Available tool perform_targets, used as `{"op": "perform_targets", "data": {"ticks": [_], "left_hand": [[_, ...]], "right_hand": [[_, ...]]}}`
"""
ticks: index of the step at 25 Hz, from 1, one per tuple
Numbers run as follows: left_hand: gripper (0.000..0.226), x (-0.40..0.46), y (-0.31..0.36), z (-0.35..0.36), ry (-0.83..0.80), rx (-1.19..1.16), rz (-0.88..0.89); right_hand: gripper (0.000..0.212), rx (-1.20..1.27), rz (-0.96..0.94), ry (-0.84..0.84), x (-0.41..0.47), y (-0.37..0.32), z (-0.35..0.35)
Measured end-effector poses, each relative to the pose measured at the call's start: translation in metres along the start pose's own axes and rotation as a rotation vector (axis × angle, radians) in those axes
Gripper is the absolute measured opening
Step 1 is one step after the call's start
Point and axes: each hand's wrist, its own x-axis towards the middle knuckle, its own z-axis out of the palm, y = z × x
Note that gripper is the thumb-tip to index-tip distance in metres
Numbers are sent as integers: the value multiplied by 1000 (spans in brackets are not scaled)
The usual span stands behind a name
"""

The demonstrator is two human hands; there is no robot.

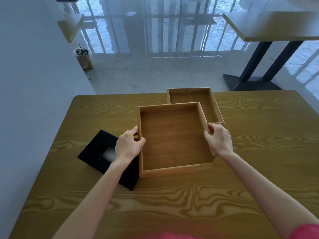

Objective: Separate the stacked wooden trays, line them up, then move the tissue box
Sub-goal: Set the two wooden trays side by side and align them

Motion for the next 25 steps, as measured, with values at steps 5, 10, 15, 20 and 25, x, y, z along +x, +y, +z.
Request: {"op": "perform_targets", "data": {"ticks": [5,10,15,20,25], "left_hand": [[55,50,-9,-21,-20,42,-13],[53,103,-20,-32,12,86,-75],[53,156,-40,-38,10,63,-121],[50,195,-53,-35,16,60,-137],[51,216,-67,-15,-13,34,-173]], "right_hand": [[35,7,-47,-41,36,-32,17],[34,-11,-107,-114,72,-61,43],[32,-37,-151,-162,111,-90,72],[30,-105,-199,-199,141,-105,104],[35,-210,-207,-200,156,-98,129]]}}
